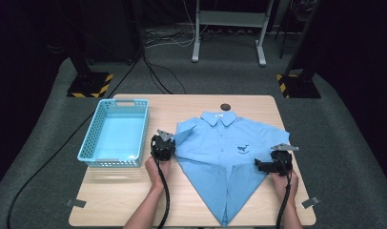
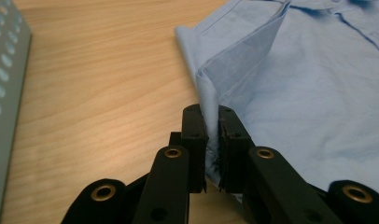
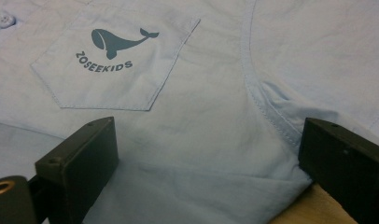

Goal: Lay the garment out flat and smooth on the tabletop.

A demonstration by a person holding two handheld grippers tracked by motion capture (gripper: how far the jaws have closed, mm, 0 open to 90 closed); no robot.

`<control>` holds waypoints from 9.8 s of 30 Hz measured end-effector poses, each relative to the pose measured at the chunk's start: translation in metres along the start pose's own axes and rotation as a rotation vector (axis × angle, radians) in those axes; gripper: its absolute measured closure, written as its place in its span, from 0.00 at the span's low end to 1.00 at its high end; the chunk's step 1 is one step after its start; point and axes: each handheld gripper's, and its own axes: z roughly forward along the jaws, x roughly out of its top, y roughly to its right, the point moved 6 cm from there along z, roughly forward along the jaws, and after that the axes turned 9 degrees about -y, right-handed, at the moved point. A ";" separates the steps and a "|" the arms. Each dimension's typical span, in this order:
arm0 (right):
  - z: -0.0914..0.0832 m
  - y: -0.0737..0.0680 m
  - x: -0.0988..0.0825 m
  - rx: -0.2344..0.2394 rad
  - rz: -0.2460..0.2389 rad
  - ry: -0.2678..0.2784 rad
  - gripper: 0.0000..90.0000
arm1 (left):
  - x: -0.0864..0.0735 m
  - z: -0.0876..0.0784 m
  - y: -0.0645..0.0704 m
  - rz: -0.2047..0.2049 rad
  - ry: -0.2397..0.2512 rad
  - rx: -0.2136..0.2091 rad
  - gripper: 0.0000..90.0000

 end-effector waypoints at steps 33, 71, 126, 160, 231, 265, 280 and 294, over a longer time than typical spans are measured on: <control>0.000 0.000 0.000 -0.001 0.001 0.000 0.05 | 0.009 0.002 0.028 0.041 -0.025 -0.144 0.17; -0.020 -0.039 -0.018 0.032 -0.001 0.029 0.03 | -0.039 -0.008 0.057 0.142 -0.079 -0.145 0.00; 0.007 -0.108 0.018 0.044 -0.035 -0.095 0.17 | -0.017 0.018 0.049 0.134 -0.129 -0.110 0.01; -0.004 -0.095 0.005 0.042 -0.030 -0.014 0.89 | -0.017 0.018 0.049 0.142 -0.128 -0.113 0.02; -0.095 -0.079 -0.029 -0.012 0.030 0.175 0.95 | -0.017 0.018 0.049 0.143 -0.124 -0.115 0.03; -0.134 -0.033 -0.099 -0.022 0.179 0.149 0.48 | -0.017 0.018 0.049 0.143 -0.123 -0.115 0.03; -0.084 -0.052 -0.101 0.068 0.138 0.025 0.20 | -0.016 0.019 0.049 0.135 -0.121 -0.109 0.03; -0.093 -0.066 -0.120 -0.032 0.119 0.027 0.16 | -0.005 0.029 0.048 0.158 -0.120 -0.127 0.04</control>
